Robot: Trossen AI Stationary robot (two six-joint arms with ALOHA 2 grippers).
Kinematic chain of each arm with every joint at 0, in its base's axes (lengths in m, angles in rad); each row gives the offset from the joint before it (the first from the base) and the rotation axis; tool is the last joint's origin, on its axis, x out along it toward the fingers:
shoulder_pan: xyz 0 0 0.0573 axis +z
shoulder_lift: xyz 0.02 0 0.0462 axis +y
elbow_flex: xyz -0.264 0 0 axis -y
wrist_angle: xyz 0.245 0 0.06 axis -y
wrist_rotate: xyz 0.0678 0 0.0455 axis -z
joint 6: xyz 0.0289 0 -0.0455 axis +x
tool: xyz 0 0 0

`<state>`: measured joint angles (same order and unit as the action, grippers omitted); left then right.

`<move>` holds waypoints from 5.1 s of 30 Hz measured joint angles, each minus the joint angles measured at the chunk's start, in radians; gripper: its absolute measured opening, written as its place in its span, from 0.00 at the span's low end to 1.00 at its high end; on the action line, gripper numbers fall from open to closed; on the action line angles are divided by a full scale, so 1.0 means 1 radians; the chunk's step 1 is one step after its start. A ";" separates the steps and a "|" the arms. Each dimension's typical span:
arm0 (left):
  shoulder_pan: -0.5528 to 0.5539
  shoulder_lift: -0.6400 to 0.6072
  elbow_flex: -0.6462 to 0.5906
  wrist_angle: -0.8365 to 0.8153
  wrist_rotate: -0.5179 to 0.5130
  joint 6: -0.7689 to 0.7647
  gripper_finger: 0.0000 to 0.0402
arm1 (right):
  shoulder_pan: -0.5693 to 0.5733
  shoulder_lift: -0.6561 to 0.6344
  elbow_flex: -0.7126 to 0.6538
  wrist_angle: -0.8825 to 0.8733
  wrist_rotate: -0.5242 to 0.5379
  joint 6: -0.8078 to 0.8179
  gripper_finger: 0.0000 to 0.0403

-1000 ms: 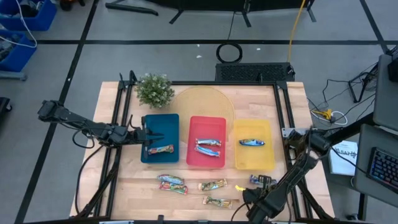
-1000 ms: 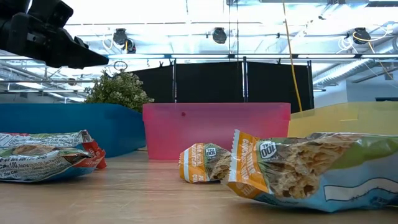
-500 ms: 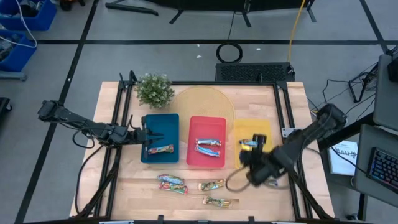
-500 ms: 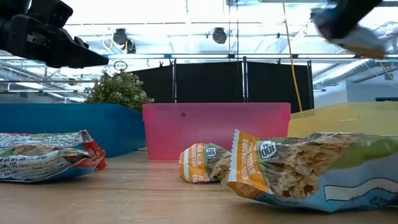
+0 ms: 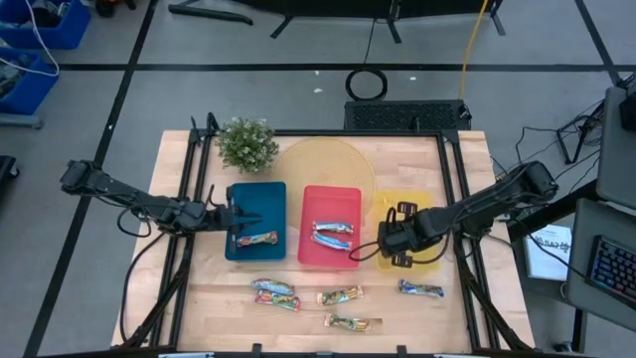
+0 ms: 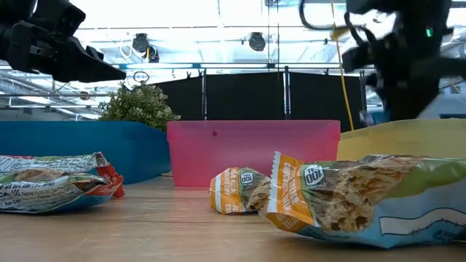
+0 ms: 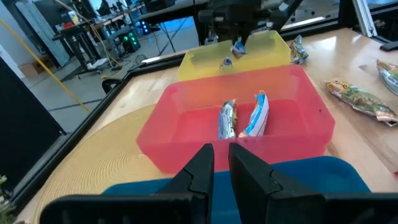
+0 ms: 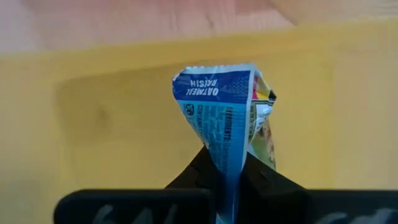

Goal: Pick and place Granola Bars by type
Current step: Put the blue granola bar into the yellow bin, then put the yellow granola bar into the red bin

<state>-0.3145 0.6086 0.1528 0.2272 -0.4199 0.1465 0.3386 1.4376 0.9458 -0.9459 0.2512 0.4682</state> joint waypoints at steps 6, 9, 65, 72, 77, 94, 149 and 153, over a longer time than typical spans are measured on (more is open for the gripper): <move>0.000 0.000 0.000 -0.031 -0.001 -0.019 0.14 | 0.001 -0.001 -0.115 0.120 -0.046 -0.012 0.02; 0.000 0.000 0.000 -0.030 -0.001 -0.030 0.14 | 0.001 -0.001 -0.124 0.117 -0.046 -0.010 0.02; 0.000 0.000 0.000 -0.031 0.000 -0.076 0.14 | 0.202 -0.041 -0.095 0.636 0.164 -0.039 0.00; 0.000 0.000 0.000 0.036 0.000 -0.073 0.14 | 0.234 0.106 -0.011 0.750 0.086 -0.138 0.00; 0.000 0.000 0.000 0.034 0.000 -0.073 0.14 | 0.235 0.282 0.189 0.617 0.048 -0.151 0.00; 0.000 0.000 0.000 0.029 0.001 -0.080 0.14 | 0.287 0.359 0.388 0.409 0.212 -0.168 0.32; -0.233 1.667 1.548 -0.331 0.281 -0.125 0.64 | 0.067 -0.462 -0.599 1.315 0.608 -0.608 0.00; -0.219 1.706 1.581 -0.359 0.280 -0.156 0.64 | 0.067 -0.462 -0.599 1.304 0.608 -0.612 0.00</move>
<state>-0.5332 2.3145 1.7333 -0.1315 -0.1395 -0.0091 0.4053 0.9752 0.3466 0.3585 0.8589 -0.1434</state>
